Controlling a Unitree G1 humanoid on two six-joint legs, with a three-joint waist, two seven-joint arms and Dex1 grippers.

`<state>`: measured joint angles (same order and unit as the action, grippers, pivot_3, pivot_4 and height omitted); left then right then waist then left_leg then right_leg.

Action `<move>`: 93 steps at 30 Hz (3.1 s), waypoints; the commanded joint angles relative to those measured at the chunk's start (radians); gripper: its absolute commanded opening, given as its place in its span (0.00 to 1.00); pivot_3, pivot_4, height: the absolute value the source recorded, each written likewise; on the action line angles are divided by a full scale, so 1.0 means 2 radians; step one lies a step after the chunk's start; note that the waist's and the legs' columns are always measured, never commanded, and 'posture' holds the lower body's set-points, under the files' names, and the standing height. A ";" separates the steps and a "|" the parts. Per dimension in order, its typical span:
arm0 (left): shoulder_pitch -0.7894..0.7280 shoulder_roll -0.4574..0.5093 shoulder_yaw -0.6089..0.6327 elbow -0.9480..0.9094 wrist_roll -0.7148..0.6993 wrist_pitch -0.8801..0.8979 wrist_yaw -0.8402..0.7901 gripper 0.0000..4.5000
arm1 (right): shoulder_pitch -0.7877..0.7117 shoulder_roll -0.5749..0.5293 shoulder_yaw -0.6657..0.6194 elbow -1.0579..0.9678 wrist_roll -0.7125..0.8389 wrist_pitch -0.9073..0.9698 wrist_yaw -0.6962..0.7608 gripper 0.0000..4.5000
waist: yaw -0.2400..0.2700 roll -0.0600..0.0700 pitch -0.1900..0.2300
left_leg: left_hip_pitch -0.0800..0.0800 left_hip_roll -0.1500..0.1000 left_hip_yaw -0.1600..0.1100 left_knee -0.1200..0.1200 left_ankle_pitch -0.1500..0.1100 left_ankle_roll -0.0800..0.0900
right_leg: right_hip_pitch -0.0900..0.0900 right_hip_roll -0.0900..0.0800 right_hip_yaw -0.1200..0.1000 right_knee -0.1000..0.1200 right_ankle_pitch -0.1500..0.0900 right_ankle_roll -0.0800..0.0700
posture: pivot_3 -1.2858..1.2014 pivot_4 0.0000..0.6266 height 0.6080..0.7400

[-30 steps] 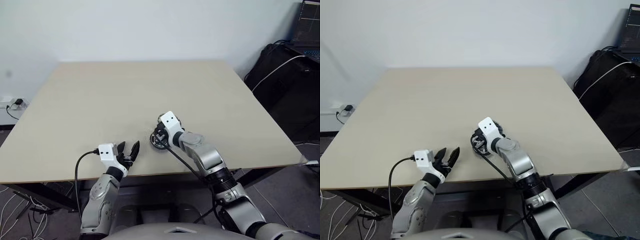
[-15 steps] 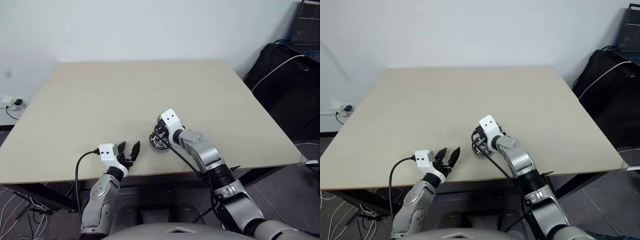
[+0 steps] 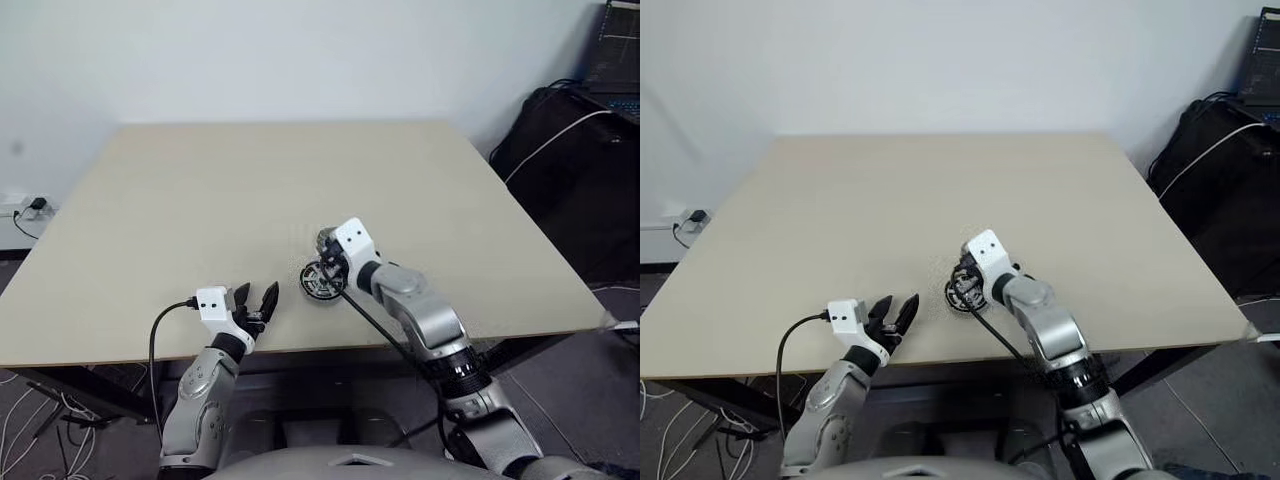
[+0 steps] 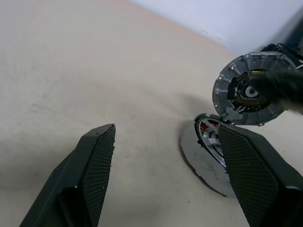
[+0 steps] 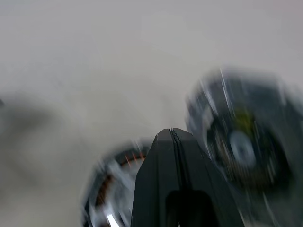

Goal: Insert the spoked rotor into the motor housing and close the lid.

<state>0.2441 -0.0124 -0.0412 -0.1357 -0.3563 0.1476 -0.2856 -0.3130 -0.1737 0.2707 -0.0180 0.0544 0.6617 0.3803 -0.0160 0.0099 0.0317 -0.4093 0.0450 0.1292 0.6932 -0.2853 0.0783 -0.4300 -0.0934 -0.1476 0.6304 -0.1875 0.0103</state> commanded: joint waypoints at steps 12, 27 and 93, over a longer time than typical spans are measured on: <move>-0.005 0.001 -0.004 -0.023 -0.003 -0.001 -0.004 0.81 | 0.010 -0.006 -0.004 0.034 -0.002 -0.021 0.013 0.00 | -0.003 0.000 0.000 | 0.004 0.000 0.000 0.000 0.000 0.000 | 0.001 -0.001 0.000 0.000 0.000 0.000 | 0.52 0.00 1.00; -0.002 -0.002 -0.005 -0.025 -0.003 -0.004 -0.001 0.81 | -0.017 0.010 0.014 0.079 -0.007 -0.027 0.027 0.00 | -0.001 0.001 0.000 | 0.003 0.000 0.000 -0.001 0.000 0.000 | 0.001 -0.001 0.000 0.000 0.000 0.000 | 0.52 0.00 1.00; 0.039 0.042 -0.086 0.038 0.130 -0.151 -0.018 0.81 | -0.106 -0.134 0.129 -0.055 -0.111 0.115 0.295 0.01 | 0.006 0.002 0.001 | 0.001 0.000 0.000 -0.001 -0.001 0.001 | -0.001 -0.003 -0.001 -0.001 0.000 -0.001 | 0.52 0.00 1.00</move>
<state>0.3308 0.0799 -0.2058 -0.0485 -0.0906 -0.1544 -0.3207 -0.5197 -0.4484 0.5825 -0.0341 -0.1845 0.8116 0.9891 -0.0041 0.0145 0.0346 -0.4085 0.0452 0.1291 0.6914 -0.2874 0.0801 -0.4347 -0.1001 -0.1497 0.6287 -0.1881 0.0092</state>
